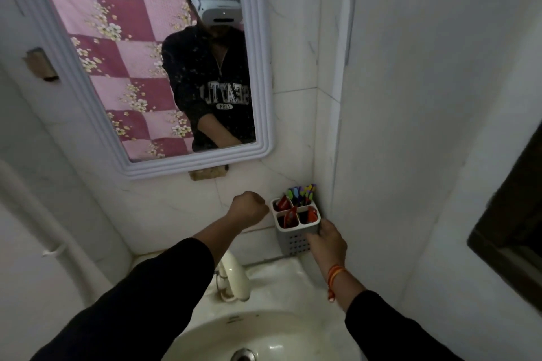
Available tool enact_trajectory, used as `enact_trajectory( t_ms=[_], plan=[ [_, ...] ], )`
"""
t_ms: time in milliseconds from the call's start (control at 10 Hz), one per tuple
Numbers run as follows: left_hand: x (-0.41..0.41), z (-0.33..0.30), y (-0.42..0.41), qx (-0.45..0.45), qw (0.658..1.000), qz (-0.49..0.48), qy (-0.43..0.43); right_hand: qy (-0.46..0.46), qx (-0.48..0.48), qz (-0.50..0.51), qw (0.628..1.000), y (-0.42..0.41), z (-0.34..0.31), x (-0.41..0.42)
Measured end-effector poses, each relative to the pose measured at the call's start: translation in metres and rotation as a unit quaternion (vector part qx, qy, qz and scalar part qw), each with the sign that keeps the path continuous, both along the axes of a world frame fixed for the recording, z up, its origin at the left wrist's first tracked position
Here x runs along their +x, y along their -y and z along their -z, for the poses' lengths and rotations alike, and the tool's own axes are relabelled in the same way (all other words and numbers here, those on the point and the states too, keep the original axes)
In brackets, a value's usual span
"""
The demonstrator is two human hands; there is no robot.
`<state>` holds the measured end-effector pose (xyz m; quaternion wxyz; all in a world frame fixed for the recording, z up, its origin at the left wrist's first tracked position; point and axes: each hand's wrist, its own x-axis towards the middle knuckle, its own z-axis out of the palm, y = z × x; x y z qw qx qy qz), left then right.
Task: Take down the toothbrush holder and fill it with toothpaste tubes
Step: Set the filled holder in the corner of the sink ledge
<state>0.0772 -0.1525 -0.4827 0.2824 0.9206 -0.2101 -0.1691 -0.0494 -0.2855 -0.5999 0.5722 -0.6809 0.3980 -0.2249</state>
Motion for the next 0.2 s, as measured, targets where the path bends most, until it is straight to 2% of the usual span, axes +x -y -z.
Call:
enact_trajectory(
  t_ms=[200],
  plan=[
    [-0.018, -0.043, -0.064, -0.051, 0.996, 0.003, 0.077, 0.053, -0.101, 0.012, 0.993, -0.048, -0.069, -0.013]
  ],
)
